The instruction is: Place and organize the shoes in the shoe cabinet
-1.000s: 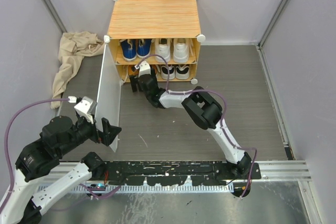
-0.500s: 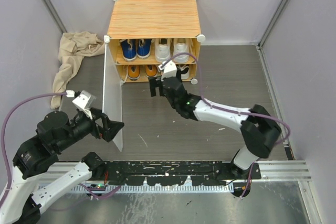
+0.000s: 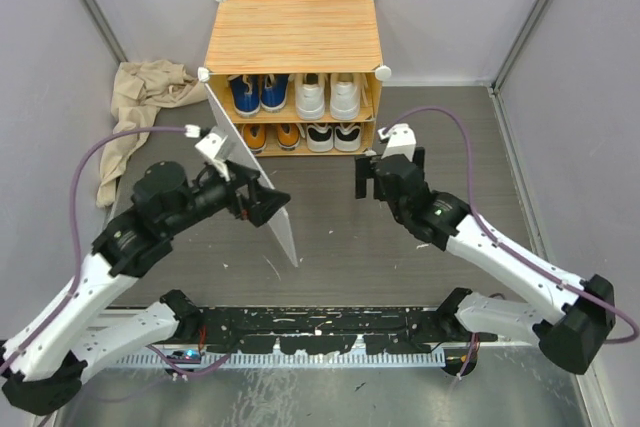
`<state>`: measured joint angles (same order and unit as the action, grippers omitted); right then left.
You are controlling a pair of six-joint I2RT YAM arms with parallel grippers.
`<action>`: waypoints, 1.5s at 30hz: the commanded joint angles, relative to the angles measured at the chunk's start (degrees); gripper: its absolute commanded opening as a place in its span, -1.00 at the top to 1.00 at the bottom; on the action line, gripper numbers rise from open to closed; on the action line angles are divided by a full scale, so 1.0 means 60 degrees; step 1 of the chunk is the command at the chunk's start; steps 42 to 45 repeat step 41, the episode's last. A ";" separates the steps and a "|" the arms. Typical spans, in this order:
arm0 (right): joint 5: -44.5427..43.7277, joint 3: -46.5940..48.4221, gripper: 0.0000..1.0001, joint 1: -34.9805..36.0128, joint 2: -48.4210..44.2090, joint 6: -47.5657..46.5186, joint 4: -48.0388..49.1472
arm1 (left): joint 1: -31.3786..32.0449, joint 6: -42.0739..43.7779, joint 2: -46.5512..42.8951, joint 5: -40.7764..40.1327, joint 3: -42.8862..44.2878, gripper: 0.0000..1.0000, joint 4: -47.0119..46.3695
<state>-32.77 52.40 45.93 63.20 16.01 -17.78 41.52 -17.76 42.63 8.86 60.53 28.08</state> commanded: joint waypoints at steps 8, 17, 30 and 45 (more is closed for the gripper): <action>0.0530 0.0819 -1.00 -0.2183 -0.1474 0.0581 -0.3668 | 0.0011 0.0761 0.4159 -0.0422 0.0733 -0.96 -0.5794; 0.1737 0.0906 -1.00 -0.2280 -0.1416 0.0731 -0.3987 | -0.0005 0.2381 0.7451 -0.0904 0.2865 -0.96 -0.6993; 0.0882 0.0962 -1.00 -0.2279 -0.1610 0.1988 -0.3702 | -0.0017 0.1757 0.7383 -0.0357 0.2773 -0.96 -0.5697; 0.0888 0.1017 -1.00 -0.2272 -0.1343 0.1660 -0.3365 | -0.0011 0.1384 0.4243 -0.0336 0.1017 -0.96 -0.2514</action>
